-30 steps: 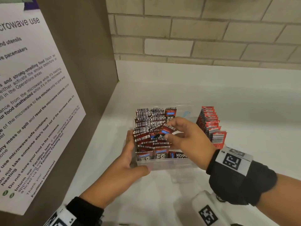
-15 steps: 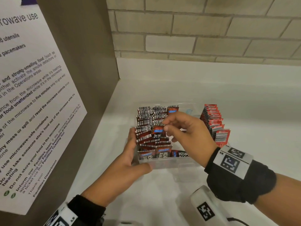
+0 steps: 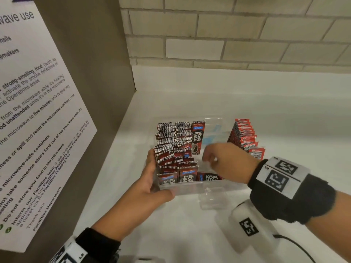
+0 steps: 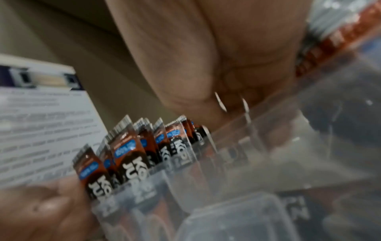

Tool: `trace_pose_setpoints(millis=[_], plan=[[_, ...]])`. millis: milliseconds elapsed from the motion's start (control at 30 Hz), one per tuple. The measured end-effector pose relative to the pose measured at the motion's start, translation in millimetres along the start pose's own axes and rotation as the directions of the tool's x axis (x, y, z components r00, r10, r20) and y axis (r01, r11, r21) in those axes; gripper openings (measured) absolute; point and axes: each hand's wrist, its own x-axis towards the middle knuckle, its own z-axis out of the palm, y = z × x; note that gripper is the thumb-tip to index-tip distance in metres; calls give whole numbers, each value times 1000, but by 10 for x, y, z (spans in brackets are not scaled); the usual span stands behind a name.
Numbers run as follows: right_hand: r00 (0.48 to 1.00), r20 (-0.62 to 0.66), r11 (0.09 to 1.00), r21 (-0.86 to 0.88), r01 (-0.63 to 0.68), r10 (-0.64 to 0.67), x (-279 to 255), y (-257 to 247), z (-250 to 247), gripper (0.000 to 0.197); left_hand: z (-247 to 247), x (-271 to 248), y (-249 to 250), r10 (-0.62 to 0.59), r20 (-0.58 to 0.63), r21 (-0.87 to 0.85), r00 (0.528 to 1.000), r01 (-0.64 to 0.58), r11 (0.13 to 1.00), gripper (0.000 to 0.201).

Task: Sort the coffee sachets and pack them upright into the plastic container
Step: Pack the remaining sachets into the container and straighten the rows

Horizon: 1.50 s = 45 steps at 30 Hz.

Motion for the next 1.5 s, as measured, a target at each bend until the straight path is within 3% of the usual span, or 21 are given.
trace_pose_setpoints(millis=[67,333,567,733,833,900,1033,1133,1200,1300,1367,1500], plan=[[987,160,972,-236,17,21,32,-26,36,30,-6,-1,-8,-5,-2,1,1000,5,1000,99],[953,297,941,-336,49,57,176,-125,52,26,7,-9,18,6,10,9,1000,-6,1000,94],[963,265,937,-348,42,56,244,-97,115,27,-4,-24,52,28,7,-1,1000,-28,1000,98],[948,313,944,-324,56,51,205,-99,56,24,3,-19,58,32,10,2,999,-32,999,96],[962,272,960,-268,83,-7,168,-106,-8,9,-1,-19,67,35,16,14,999,-35,999,94],[977,213,964,-253,76,-21,146,-100,-69,11,-11,-15,71,38,14,16,999,-38,999,93],[999,-5,995,-86,52,-53,66,-76,-240,9,-40,-4,51,26,0,8,1000,-26,1000,99],[993,-119,984,176,32,-11,44,-55,-267,12,-51,5,41,28,1,4,1000,-28,1000,100],[993,-118,911,412,21,30,47,-60,-202,9,-40,7,54,34,10,-3,999,-34,999,100],[989,-103,711,703,-6,110,21,-114,-70,4,-16,8,67,42,17,6,999,-42,999,92],[982,-112,620,784,-5,150,1,-166,-10,6,-4,9,77,44,16,12,999,-44,999,84],[971,-156,591,806,20,180,-20,-183,-2,5,-2,-4,88,37,9,15,999,-37,999,82]])
